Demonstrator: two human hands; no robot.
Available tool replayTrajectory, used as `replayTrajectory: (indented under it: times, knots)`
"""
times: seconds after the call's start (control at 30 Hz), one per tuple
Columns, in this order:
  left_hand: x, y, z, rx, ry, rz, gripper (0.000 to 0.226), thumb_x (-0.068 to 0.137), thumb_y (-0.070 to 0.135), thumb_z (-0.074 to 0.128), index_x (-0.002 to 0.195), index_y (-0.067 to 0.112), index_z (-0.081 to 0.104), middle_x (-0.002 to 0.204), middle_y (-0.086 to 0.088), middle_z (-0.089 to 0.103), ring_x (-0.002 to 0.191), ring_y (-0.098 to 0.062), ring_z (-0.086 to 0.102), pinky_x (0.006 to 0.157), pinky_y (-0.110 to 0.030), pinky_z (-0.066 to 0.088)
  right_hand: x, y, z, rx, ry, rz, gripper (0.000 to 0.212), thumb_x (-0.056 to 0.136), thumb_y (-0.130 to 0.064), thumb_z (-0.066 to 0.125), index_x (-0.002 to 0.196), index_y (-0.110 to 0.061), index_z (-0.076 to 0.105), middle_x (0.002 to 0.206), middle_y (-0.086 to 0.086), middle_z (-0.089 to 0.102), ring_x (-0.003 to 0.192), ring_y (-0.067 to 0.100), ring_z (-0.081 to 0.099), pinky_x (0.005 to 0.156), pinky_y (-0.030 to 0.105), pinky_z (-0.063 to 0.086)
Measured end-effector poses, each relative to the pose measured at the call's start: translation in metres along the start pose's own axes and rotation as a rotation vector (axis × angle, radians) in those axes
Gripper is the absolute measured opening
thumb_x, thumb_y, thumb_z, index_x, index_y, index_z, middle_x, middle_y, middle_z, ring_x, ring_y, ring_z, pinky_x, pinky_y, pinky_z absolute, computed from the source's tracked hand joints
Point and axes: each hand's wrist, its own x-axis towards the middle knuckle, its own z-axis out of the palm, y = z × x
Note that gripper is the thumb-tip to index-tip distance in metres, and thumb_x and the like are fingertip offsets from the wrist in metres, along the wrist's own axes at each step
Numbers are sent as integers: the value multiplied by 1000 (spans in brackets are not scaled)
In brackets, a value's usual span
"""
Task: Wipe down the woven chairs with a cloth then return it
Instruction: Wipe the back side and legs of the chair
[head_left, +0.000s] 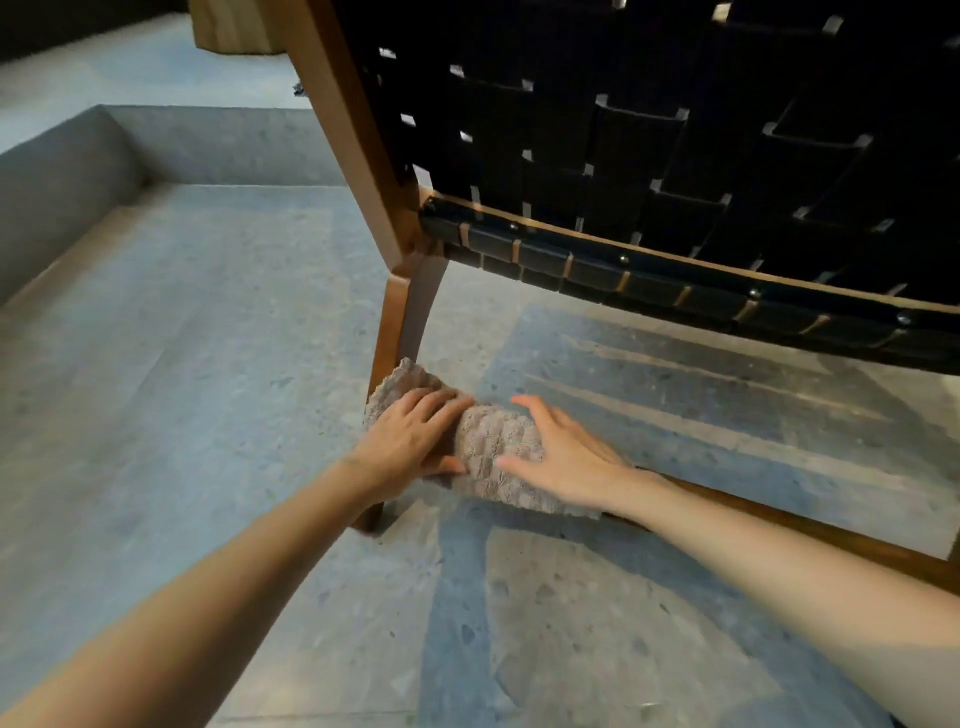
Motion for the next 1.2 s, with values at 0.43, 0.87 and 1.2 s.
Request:
replayTrajectory:
  times: [0.43,0.87,1.2]
  knots:
    - [2,-11,38,522,232,59,92,60,60,73,127,6,38,93,-15,56,86,-30,50,81,-38,36,22,10,39,-571,287,-300,93,84,-66,51,152,-25,3,134,9,44,104,30,60,73,36,48]
    - [32,84,59,478,265,111,94,57,40,84,133,8,39,99,-15,48,94,-33,45,89,-43,33,-33,106,32,-586,463,-283,106,52,-67,78,135,-15,38,94,9,62,65,28,64,46,33,49]
    - [81,243,87,366,427,238,85,67,56,63,132,9,36,92,-10,58,87,-29,54,86,-41,40,-136,227,4,-671,478,-48,109,43,-67,80,132,-17,40,86,4,55,68,24,56,56,37,48]
